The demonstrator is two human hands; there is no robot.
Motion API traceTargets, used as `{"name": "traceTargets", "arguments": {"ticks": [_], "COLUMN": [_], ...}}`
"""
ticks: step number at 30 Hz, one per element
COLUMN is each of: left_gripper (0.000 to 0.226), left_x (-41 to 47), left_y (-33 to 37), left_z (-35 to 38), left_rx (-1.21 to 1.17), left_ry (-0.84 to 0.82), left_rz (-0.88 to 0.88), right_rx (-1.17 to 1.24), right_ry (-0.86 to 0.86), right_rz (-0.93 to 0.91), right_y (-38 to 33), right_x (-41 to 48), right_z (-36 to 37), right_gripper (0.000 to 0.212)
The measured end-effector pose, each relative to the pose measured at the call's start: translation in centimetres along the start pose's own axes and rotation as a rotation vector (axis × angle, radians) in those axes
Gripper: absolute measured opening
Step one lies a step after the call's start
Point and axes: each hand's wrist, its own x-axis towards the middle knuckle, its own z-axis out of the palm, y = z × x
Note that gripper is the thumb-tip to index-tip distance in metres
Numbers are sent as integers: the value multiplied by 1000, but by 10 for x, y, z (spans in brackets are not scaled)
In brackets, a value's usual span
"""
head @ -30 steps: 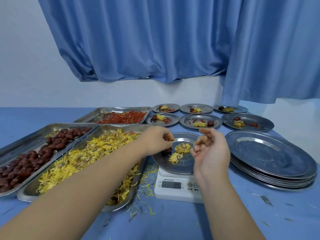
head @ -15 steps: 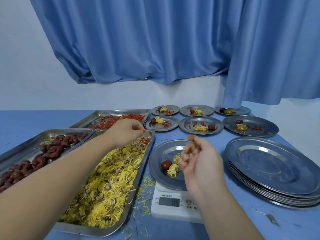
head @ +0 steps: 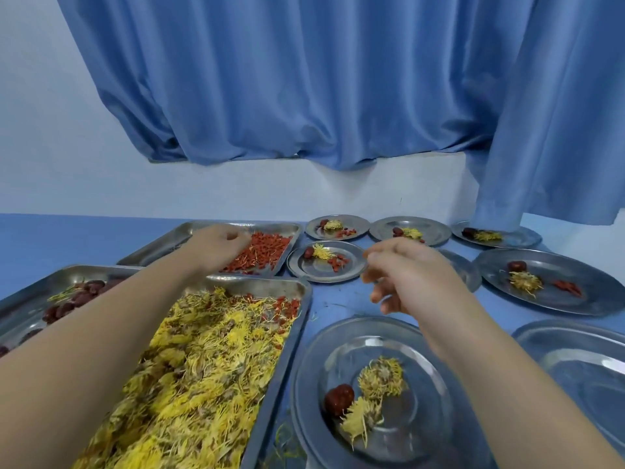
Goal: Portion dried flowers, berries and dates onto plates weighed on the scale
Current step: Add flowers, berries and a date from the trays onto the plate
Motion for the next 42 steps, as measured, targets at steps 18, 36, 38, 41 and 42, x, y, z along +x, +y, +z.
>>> {"name": "traceTargets", "arguments": {"ticks": [18,36,38,41,42], "left_gripper": [28,36,36,36,36], "left_x": [88,94,92,90,90], "left_y": [-13,-25,-25,-22,-22], "left_z": [69,69,67,62,59], "left_rx": [710,557,534,481,470], "left_ry": [-375,-307,-238,-157,-143], "left_rz": [-104,-69,-47,-36,-28], "right_rx": [-45,-96,-94,-91,-93], "right_ry": [-53,-37,-32,-26,-25], "right_rz": [-27,-45,-38,-37,-38], "right_y": [7,13,12,11,11], "right_x": [12,17,17,16,16], "right_z": [-7,-10,-11,-12,-12], "right_gripper": [15,17,18,18,18]}}
